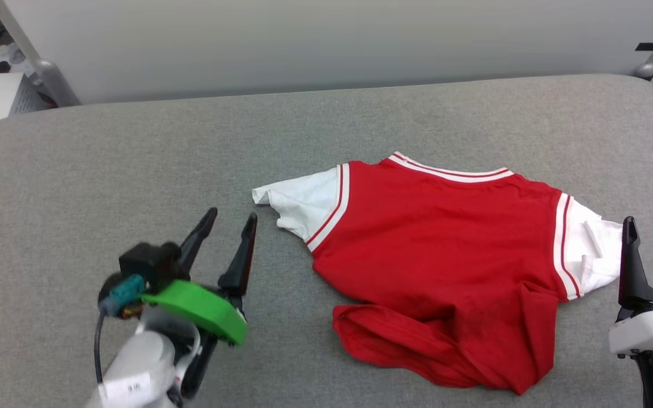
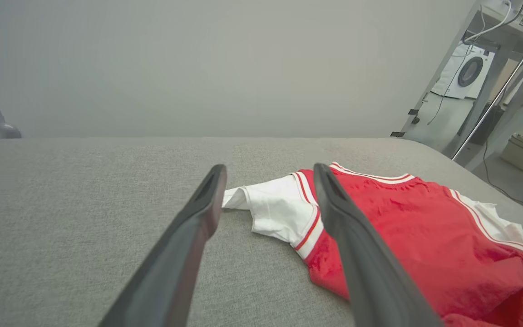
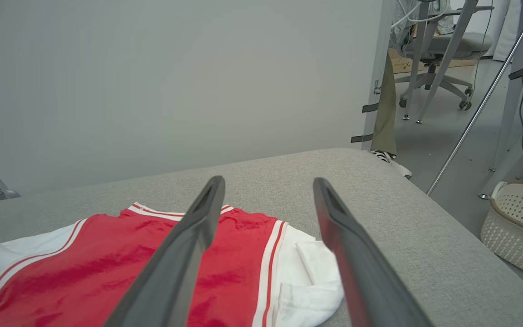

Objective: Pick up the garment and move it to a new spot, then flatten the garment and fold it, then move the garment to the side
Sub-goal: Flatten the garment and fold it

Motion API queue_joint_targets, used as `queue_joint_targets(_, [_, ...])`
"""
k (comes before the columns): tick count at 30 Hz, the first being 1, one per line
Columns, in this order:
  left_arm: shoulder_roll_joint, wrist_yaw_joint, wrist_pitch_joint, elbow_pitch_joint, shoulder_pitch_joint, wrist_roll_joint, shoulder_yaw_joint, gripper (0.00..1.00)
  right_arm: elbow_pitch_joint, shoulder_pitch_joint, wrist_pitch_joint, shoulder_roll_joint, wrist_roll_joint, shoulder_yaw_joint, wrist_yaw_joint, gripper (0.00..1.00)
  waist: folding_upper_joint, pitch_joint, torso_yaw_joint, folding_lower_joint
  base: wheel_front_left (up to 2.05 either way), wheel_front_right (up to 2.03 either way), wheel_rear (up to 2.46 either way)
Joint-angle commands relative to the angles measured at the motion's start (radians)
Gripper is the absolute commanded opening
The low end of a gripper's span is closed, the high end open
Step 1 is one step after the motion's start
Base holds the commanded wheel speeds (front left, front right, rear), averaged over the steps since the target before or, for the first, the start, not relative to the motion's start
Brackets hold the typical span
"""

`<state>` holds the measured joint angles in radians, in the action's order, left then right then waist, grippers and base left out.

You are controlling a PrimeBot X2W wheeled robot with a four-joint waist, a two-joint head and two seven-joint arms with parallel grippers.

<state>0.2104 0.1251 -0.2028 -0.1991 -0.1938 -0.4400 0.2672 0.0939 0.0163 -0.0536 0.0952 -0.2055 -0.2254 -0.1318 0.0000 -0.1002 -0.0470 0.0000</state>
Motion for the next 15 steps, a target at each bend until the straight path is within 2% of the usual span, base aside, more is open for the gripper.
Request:
queue_joint_targets(1, [0.031,0.006,0.036,-0.002,-0.071,-0.016,0.006,1.0,0.015,-0.003,0.003,-0.008,0.01,0.003,0.001,1.0,0.0,-0.031,-0.027,0.0,0.0,0.0,0.0])
queue_joint_targets(4, [0.089,0.006,0.195,-0.019,-0.191,-0.053,0.053,1.0,0.035,0.008,0.008,-0.013,0.015,0.006,0.001,1.0,0.0,-0.067,-0.051,0.0,0.0,0.0,0.0])
queue_joint_targets(11, [0.176,0.006,0.655,-0.15,-0.473,-0.21,0.113,1.0,0.04,0.037,0.0,-0.028,0.02,0.022,0.001,1.0,0.0,-0.151,-0.109,0.0,0.0,0.0,0.0])
queue_joint_targets(15, [0.208,0.006,0.853,-0.241,-0.579,-0.24,0.144,1.0,0.026,0.057,-0.015,-0.034,0.021,0.037,0.001,1.0,0.0,-0.187,-0.142,0.0,0.0,0.0,0.0])
